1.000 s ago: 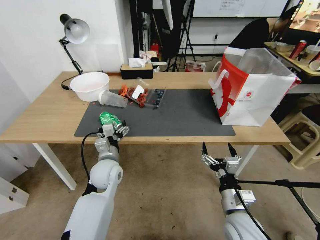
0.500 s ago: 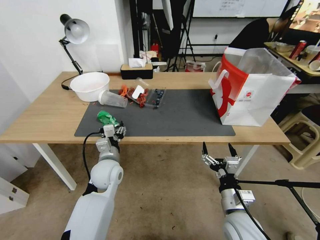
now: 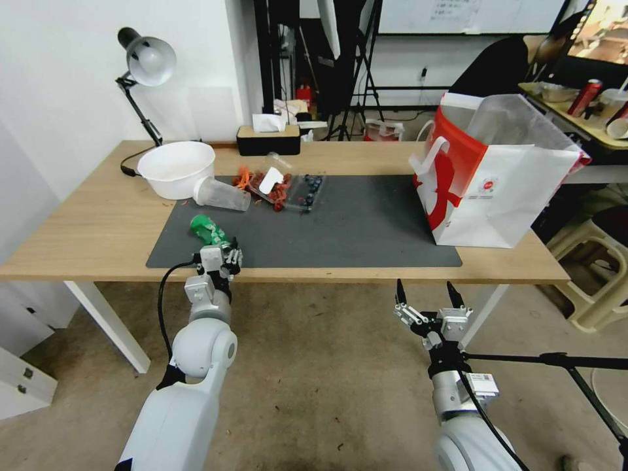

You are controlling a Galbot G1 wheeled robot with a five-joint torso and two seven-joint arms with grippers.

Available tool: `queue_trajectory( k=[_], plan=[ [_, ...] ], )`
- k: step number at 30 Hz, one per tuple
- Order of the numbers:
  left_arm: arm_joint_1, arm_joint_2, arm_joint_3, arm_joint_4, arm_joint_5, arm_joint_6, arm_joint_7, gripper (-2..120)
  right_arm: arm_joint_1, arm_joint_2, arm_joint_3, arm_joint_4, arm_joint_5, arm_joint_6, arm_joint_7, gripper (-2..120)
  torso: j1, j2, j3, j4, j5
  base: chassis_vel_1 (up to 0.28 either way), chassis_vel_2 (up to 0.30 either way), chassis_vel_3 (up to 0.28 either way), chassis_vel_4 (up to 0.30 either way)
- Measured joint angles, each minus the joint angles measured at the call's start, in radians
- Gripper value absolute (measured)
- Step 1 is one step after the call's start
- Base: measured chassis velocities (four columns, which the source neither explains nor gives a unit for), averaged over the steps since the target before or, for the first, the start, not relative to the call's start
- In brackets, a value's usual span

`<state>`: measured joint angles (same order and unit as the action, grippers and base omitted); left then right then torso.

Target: Pick up the trash from the table and place it into the takeout bag.

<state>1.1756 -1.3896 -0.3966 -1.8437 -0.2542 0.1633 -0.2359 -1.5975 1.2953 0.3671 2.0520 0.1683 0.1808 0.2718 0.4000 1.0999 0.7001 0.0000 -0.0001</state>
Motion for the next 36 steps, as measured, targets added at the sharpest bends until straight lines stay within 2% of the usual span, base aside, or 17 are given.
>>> queue_trajectory(
  k=[4,5,7,8,10,15,17,18,19,20,21,22,24,25,28,29,36],
  plan=[
    [-0.015,0.039,-0.001,0.009,-0.006,-0.131,0.13,47,0.0,0.001,0.002,-0.002,0.0,0.003,0.0,100,0.0,0.0,0.0,0.0001,0.0,0.0,0.0,0.0,0.0],
    [-0.015,0.039,-0.001,0.009,-0.006,-0.131,0.13,47,0.0,0.001,0.002,-0.002,0.0,0.003,0.0,100,0.0,0.0,0.0,0.0001,0.0,0.0,0.0,0.0,0.0],
    [-0.034,0.074,0.004,0.014,-0.039,-0.191,0.192,47,0.001,0.002,0.002,-0.002,0.0,0.003,0.001,100,0.0,0.0,0.0,0.0,0.0,0.0,0.0,0.0,0.0],
    [-0.034,0.074,0.004,0.014,-0.039,-0.191,0.192,47,0.001,0.002,0.002,-0.002,0.0,0.003,0.001,100,0.0,0.0,0.0,0.0,0.0,0.0,0.0,0.0,0.0],
    [-0.058,0.115,0.017,0.019,-0.088,-0.239,0.245,47,0.001,0.002,0.003,-0.003,0.0,0.004,0.001,100,0.0,0.0,0.0,0.0001,0.0001,0.0,0.0,0.0,0.0],
    [-0.1,0.172,0.05,0.02,-0.158,-0.27,0.286,47,0.004,0.002,0.003,-0.006,0.002,0.007,0.001,100,0.0,0.0,0.0,0.0,0.0,0.0,0.0,0.0,0.0],
    [-0.162,0.236,0.097,0.022,-0.233,-0.287,0.317,47,0.01,0.0,0.004,-0.008,0.007,0.009,0.0,100,0.0,0.0,0.0,-0.0002,-0.0001,0.0,0.0,0.0,0.0],
    [-0.192,0.268,0.12,0.024,-0.263,-0.29,0.325,47,0.012,0.0,0.005,-0.008,0.008,0.009,0.0,100,0.0,0.0,0.0,-0.0002,0.0001,0.0,0.0,0.0,0.0],
    [-0.192,0.268,0.12,0.024,-0.263,-0.29,0.325,47,0.012,0.0,0.005,-0.008,0.008,0.009,0.0,100,0.0,0.0,0.0,-0.0002,0.0001,0.0,0.0,0.0,0.0],
    [-0.249,0.317,0.168,0.028,-0.311,-0.292,0.334,47,0.015,0.0,0.006,-0.009,0.01,0.009,0.0,100,0.0,0.0,0.0,0.0002,0.0001,0.0,0.0,0.0,0.0],
    [-0.284,0.338,0.203,0.031,-0.334,-0.291,0.334,47,0.016,0.001,0.007,-0.01,0.01,0.01,0.0,100,0.0,0.0,0.0,0.0003,0.0,0.0,0.0,0.0,0.0],
    [-0.284,0.338,0.203,0.031,-0.334,-0.291,0.334,47,0.016,0.001,0.007,-0.01,0.01,0.01,0.0,100,0.0,0.0,0.0,0.0003,0.0,0.0,0.0,0.0,0.0],
    [-0.348,0.362,0.274,0.036,-0.371,-0.282,0.333,47,0.016,0.005,0.011,-0.014,0.01,0.011,0.0,100,0.0,0.0,0.0,0.0,0.0001,0.0,0.0,0.0,0.0],
    [-0.348,0.362,0.274,0.036,-0.371,-0.282,0.333,47,0.016,0.005,0.011,-0.014,0.01,0.011,0.0,100,0.0,0.0,0.0,0.0,0.0001,0.0,0.0,0.0,0.0],
    [-0.444,0.372,0.382,0.055,-0.414,-0.275,0.331,47,0.012,0.01,0.016,-0.017,0.009,0.015,0.0,100,0.0,0.0,0.0,-0.0001,0.0,0.0,0.0,0.0,0.0],
    [-0.444,0.372,0.382,0.055,-0.414,-0.275,0.331,47,0.012,0.01,0.016,-0.017,0.009,0.015,0.0,100,0.0,0.0,0.0,-0.0001,0.0,0.0,0.0,0.0,0.0],
    [-0.653,0.339,0.556,0.143,-0.467,-0.278,0.33,47,0.007,0.01,0.026,-0.02,0.009,0.017,0.002,100,0.0,0.0,0.0,0.0,0.0004,0.0,0.0,0.0,0.0]
  ],
)
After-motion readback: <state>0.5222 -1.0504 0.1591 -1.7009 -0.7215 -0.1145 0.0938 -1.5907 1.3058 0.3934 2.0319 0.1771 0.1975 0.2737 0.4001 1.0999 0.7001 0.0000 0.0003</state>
